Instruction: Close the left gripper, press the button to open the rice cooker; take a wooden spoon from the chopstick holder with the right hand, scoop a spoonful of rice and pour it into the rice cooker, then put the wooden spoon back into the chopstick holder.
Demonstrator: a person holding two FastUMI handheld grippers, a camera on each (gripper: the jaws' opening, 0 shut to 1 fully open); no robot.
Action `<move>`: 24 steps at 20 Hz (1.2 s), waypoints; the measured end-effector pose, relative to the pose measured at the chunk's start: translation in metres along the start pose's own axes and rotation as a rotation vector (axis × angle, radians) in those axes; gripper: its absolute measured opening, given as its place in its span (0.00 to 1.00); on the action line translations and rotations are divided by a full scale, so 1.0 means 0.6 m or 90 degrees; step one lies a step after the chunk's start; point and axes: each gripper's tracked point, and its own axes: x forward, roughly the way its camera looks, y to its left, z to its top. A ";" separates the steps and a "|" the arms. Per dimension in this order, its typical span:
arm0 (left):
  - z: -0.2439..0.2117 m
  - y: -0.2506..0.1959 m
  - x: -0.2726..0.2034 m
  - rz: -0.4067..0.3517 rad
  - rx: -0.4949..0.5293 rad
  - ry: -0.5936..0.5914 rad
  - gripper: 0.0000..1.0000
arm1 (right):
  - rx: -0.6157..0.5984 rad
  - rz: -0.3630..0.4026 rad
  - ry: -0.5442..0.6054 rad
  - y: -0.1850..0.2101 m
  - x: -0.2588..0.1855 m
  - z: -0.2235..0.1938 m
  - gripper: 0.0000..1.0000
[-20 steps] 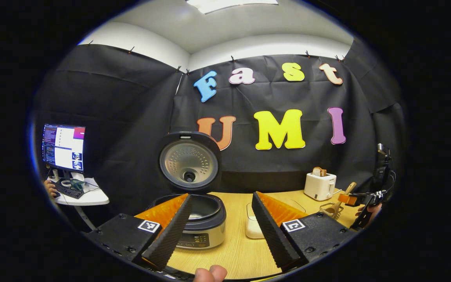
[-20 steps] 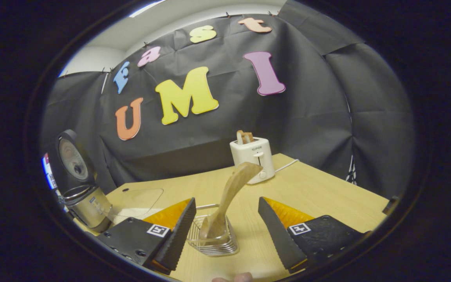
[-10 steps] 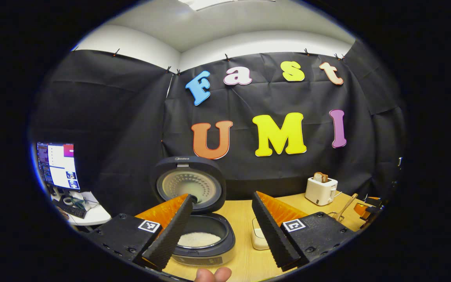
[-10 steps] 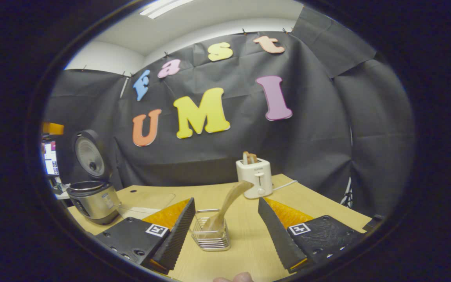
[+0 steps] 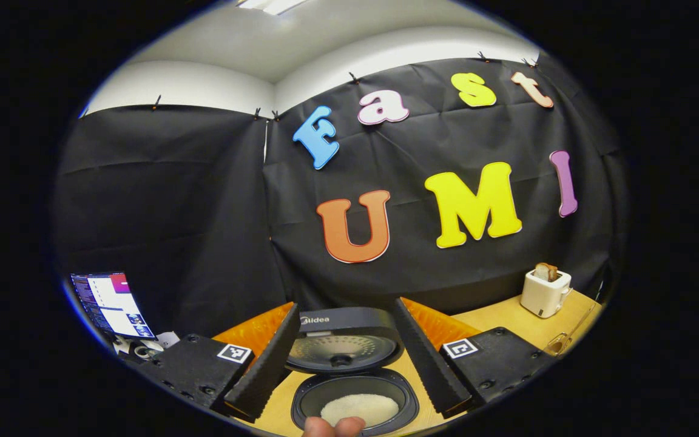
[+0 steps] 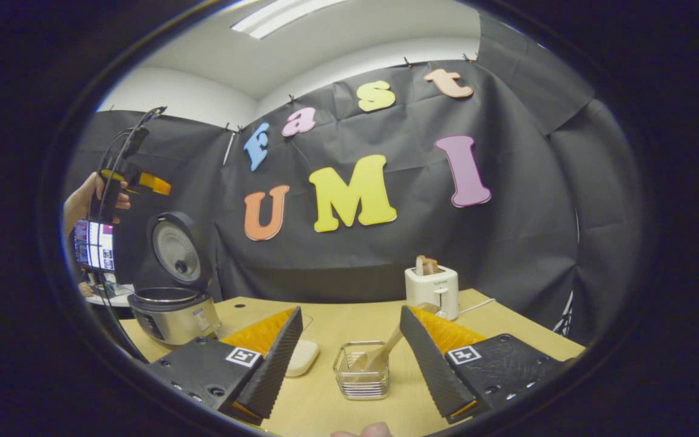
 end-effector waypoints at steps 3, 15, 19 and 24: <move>0.001 0.027 0.058 0.008 -0.016 0.039 0.98 | -0.005 0.026 0.019 0.021 0.012 -0.018 0.95; -0.092 0.052 0.135 0.007 -0.077 0.247 0.99 | 0.018 0.077 0.056 0.069 0.016 -0.069 0.95; -0.096 0.040 0.117 -0.003 -0.080 0.252 1.00 | 0.007 0.083 0.045 0.083 0.011 -0.065 1.00; -0.115 0.032 0.067 -0.023 -0.094 0.235 1.00 | 0.006 0.082 0.021 0.098 -0.002 -0.046 0.95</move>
